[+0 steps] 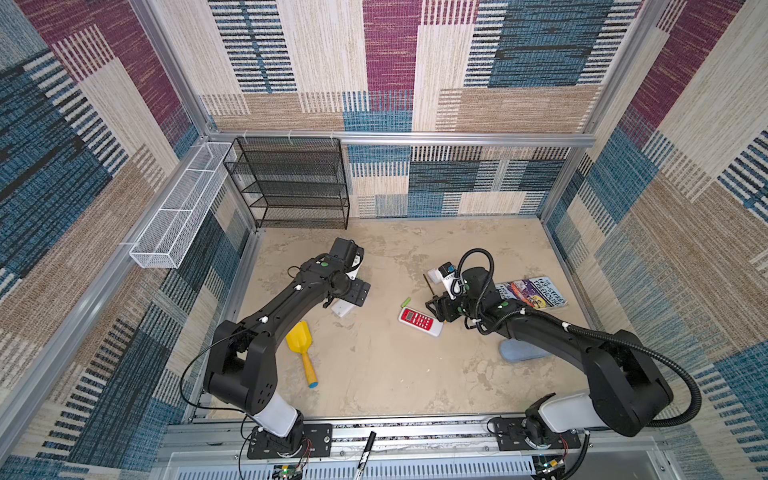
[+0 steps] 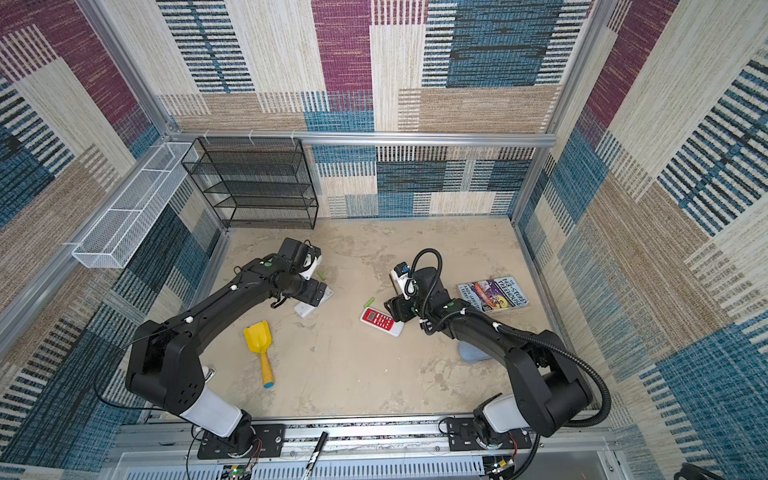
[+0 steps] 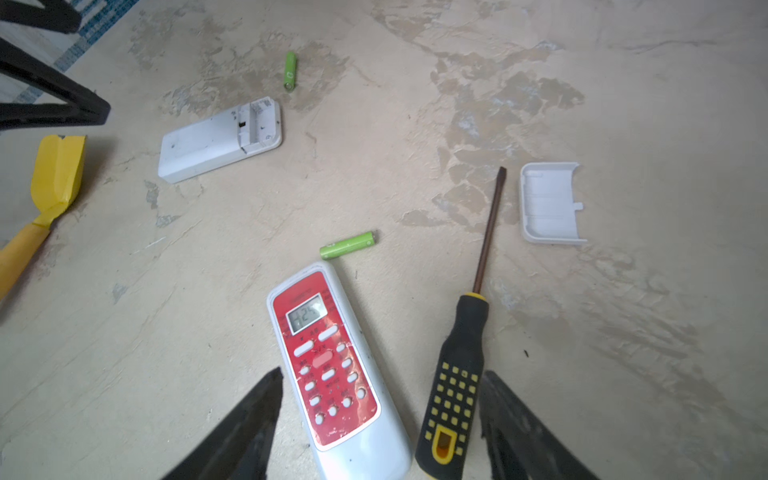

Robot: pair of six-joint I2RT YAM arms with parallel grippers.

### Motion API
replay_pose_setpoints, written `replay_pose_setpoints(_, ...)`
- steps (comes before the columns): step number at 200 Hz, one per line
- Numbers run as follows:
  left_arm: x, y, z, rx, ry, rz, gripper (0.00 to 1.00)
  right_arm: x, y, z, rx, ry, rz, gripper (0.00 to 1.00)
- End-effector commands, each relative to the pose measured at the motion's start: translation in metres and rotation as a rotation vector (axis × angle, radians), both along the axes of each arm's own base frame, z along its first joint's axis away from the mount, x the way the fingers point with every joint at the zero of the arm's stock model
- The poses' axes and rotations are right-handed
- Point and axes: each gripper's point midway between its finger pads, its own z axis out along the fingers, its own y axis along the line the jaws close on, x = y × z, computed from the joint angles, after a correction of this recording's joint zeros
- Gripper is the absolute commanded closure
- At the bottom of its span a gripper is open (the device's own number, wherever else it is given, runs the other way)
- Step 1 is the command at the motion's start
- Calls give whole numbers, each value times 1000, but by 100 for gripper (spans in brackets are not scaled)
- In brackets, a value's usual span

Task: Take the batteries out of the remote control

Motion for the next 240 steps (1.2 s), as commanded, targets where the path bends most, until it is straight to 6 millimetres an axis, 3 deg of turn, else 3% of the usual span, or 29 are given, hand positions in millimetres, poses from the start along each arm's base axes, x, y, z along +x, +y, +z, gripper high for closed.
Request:
replay_pose_setpoints(1, -6, -14, 8, -43, -21, -56, 1, -9, 13, -2, -24, -27, 144, 26)
replay_pose_setpoints(34, -16, -27, 11, -104, -22, 1, 1, -14, 27, -9, -64, -46, 233, 27)
replay_pose_setpoints(81, -29, -39, 3, -173, -13, 18, 1, -17, 41, -54, -240, 15, 284, 30)
replay_pose_setpoints(106, -33, -38, 6, -206, -57, 16, 1, -14, 43, -67, -270, 49, 282, 30)
replay_pose_setpoints(145, -34, -34, 18, -241, -153, 13, 1, -11, 44, -74, -296, 74, 279, 31)
replay_pose_setpoints(197, -32, -34, 32, -252, -260, -42, 1, -23, 48, -84, -309, 116, 318, 36)
replay_pose_setpoints(240, -32, -42, 45, -257, -385, -170, 3, -27, 51, -90, -322, 129, 312, 51)
